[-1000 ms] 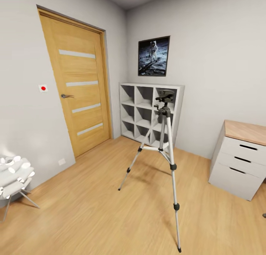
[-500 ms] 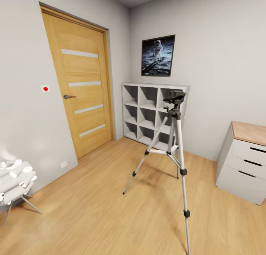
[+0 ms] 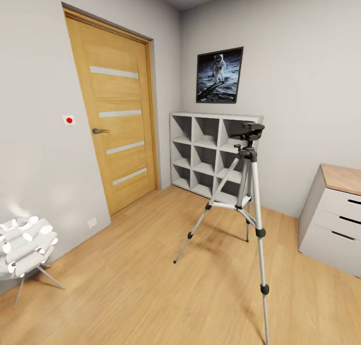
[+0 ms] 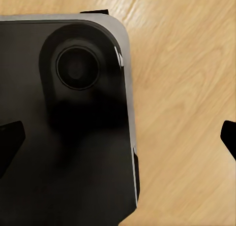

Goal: Attach the digital camera to the camera tripod in the bedroom.

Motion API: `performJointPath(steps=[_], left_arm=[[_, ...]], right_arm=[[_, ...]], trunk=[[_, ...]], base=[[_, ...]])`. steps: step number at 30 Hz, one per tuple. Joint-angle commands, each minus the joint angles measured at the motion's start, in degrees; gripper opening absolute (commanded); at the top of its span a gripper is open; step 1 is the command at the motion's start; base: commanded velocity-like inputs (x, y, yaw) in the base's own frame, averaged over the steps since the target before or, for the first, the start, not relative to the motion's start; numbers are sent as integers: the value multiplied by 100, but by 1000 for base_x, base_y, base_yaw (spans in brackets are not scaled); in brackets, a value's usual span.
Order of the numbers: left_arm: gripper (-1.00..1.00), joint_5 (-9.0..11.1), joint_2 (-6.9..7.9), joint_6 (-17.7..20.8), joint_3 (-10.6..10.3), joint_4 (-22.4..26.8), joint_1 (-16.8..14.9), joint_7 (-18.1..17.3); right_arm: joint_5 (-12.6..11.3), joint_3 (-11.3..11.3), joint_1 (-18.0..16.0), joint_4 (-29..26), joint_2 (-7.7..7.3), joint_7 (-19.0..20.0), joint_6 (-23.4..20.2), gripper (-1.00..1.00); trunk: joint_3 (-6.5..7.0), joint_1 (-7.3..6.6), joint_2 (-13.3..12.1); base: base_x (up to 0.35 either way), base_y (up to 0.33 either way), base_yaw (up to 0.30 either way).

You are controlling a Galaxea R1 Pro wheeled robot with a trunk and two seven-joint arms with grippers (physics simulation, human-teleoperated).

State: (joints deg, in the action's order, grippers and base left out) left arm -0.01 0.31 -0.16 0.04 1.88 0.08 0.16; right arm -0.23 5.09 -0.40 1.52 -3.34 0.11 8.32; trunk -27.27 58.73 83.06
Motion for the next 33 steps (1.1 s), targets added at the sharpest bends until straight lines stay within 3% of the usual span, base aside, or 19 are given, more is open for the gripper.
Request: performJointPath(steps=[1, 12, 18, 23, 30, 33], left_arm=[[100, -2, 12, -2, -2, 6, 1, 2], [100, -4, 196, -2, 1, 6, 1, 2], [100, -6, 359, -9, 4, 202, 1, 13], [100, -1, 626, 18, 11, 831, 1, -8], [100, 0, 722, 118, 18, 1763, 1, 0], [100, 0, 720, 339, 21, 2264, 1, -2]], right_arm=[[3, 44, -4, 1, 0, 0, 38, 100], [43, 38, -4, -801, -3, -8, 8, 100], [46, 40, -4, -2020, -8, -143, -18, 100], [42, 44, -7, -2891, -9, -249, -62, 100], [41, 47, -38, -3577, -9, -273, -195, 100], [38, 50, -73, -3904, -9, -269, -397, 100]], trunk=[[-4, 0, 2], [-4, 0, 2], [-4, 0, 2], [-4, 0, 2], [-4, 0, 2], [-4, 0, 2]], base=[[0, 19, 0], [0, 6, 0], [0, 0, 0], [0, 0, 0], [0, 0, 0], [0, 0, 0]])
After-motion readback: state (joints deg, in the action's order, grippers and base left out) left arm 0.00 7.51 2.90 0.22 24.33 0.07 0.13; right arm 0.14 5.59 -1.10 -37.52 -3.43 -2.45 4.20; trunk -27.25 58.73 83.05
